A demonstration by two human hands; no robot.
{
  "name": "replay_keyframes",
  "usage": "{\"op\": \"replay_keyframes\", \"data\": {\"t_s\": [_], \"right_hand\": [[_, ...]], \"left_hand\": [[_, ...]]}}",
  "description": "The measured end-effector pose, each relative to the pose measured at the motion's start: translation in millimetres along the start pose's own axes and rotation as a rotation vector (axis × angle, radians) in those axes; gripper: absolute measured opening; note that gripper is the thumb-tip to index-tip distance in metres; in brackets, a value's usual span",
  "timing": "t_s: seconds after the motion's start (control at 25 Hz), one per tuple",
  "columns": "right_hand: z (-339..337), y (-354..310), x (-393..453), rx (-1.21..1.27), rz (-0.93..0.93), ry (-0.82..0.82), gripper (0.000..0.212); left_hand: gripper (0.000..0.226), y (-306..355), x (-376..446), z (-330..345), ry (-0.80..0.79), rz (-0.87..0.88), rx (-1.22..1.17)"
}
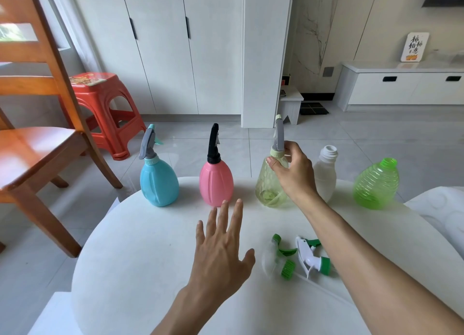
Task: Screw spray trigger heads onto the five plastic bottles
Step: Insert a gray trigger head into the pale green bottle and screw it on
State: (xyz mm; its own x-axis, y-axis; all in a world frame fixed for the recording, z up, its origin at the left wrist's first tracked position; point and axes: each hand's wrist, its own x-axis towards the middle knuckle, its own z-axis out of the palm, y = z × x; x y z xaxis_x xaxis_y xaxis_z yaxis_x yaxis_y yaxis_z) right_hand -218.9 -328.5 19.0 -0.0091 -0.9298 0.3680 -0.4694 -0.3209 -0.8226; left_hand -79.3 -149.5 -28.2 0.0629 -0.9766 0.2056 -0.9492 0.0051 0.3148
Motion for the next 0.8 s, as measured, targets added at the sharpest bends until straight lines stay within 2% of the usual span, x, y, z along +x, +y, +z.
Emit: {"op": "replay_keyframes", "data": {"t_s": [0.16,0.36,0.48,0.6,0.68,0.72,0.8], "right_hand": [[-2.6,-0.2,-4.4,0.023,0.037,-0.1,0.06],[-19.4,-4.8,-13.6,-0.01,0.018,-0.106,0.083],[-43.7,-10.1,-19.4,-0.036,-0.049,-0.059,0.075],[-72.7,-13.7,-19.1,-0.054,-0.132,0.119,0.043],[-84.7,-10.2,-13.9,-0.142,-0.168,0.242,0.039],[-87.3,-6.6,-10.4,-0.267,-0.175,0.241,0.042],[-86.8,6.9,-6.5,-0.526,-0.125,0.068,0.048]], "left_hand": [[0.096,1.1,1.0,-0.7,0.011,0.006,-0.009],[0.094,7.3,8.1,-2.7,0.037,0.013,-0.043],[0.093,12.3,10.6,-1.7,0.032,0.023,-0.046],[0.093,18.3,9.1,-0.2,0.019,0.033,-0.046],[0.093,19.8,8.5,-0.7,0.018,0.035,-0.046],[0.092,19.0,7.9,-1.2,0.019,0.033,-0.046],[0.092,18.0,5.5,-3.0,0.016,0.029,-0.045]]}}
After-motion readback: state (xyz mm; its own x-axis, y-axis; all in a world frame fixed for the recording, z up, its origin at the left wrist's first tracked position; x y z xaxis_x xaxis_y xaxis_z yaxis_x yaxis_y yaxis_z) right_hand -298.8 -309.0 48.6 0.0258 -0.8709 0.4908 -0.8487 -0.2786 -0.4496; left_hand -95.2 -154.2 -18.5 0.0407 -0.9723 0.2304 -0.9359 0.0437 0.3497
